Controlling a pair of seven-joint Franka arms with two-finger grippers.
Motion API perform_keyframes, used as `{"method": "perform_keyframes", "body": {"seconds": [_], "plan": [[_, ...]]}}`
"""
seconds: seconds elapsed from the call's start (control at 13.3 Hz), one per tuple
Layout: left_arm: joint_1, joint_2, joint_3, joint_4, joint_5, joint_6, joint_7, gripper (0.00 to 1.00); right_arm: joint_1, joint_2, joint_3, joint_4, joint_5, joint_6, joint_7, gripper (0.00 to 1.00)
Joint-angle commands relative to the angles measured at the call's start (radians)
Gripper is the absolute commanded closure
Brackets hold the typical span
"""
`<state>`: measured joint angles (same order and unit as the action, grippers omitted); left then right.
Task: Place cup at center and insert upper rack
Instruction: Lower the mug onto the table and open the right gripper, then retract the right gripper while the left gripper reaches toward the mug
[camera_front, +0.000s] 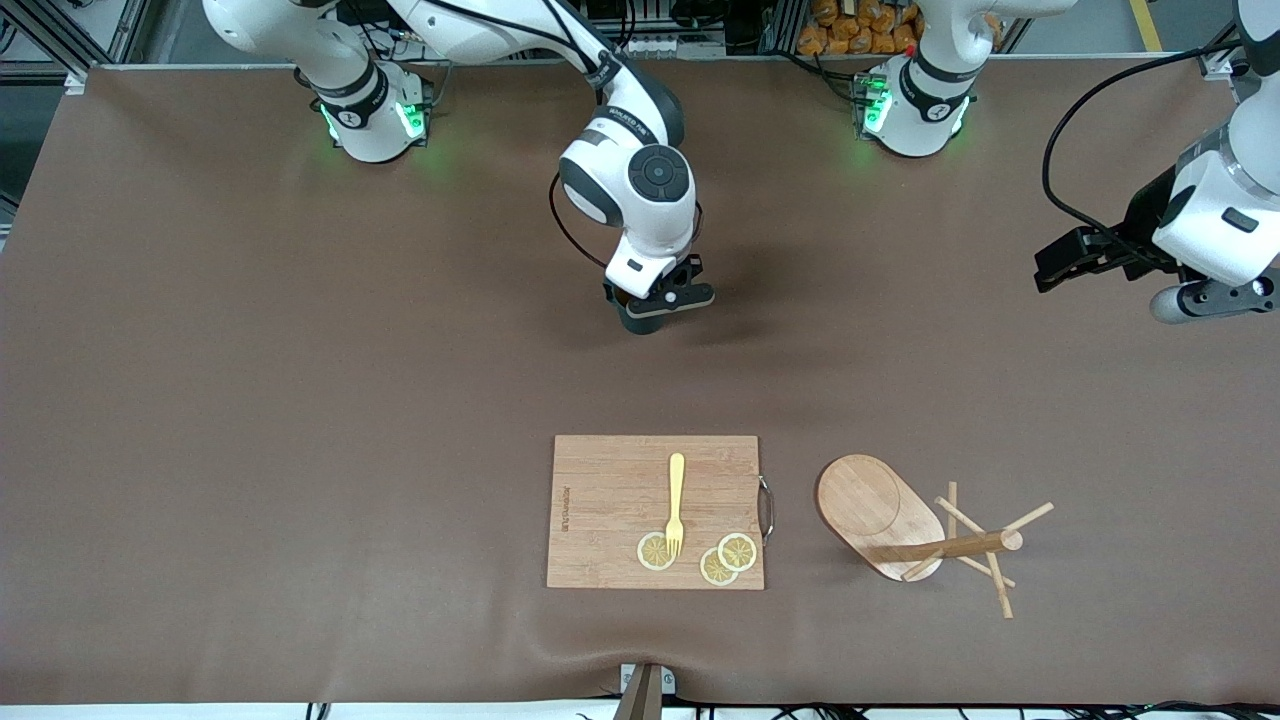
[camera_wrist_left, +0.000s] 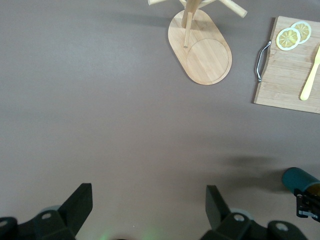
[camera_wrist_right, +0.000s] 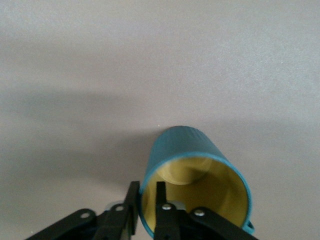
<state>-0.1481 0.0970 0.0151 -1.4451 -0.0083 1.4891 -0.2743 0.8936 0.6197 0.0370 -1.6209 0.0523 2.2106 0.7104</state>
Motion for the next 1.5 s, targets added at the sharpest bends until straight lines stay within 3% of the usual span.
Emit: {"method": "perform_keyframes", "body": {"seconds": [0.0, 0.23, 0.38, 0.53, 0.9, 1.13, 1.43], "plan": [[-0.001, -0.002, 0.0, 0.003, -0.018, 0.005, -0.014, 0.0, 0.001, 0.015, -0.006, 0.029, -0.014, -0.003, 0.027, 0.31], [-0.004, -0.002, 0.0, 0.005, -0.038, 0.005, -0.025, 0.0, -0.024, -0.003, -0.005, 0.067, 0.0, -0.015, 0.017, 0.16], [-0.016, -0.003, 0.0, 0.005, -0.036, 0.005, -0.034, 0.0, -0.056, -0.052, -0.006, 0.068, -0.005, -0.017, 0.015, 0.0], [-0.019, -0.005, 0.0, 0.005, -0.036, 0.005, -0.037, 0.0, -0.129, -0.131, -0.005, 0.068, -0.003, -0.085, 0.012, 0.0], [-0.059, -0.008, 0.002, 0.006, -0.048, 0.005, -0.146, 0.0, -0.287, -0.332, 0.003, 0.104, -0.012, -0.421, -0.024, 0.0], [-0.1, -0.002, 0.0, 0.006, -0.061, 0.005, -0.253, 0.0, -0.428, -0.412, 0.006, 0.118, -0.009, -0.558, -0.226, 0.0], [-0.185, 0.027, 0.0, 0.043, -0.061, 0.013, -0.439, 0.0, -0.631, -0.474, 0.006, 0.118, -0.008, -0.641, -0.5, 0.0]]}}
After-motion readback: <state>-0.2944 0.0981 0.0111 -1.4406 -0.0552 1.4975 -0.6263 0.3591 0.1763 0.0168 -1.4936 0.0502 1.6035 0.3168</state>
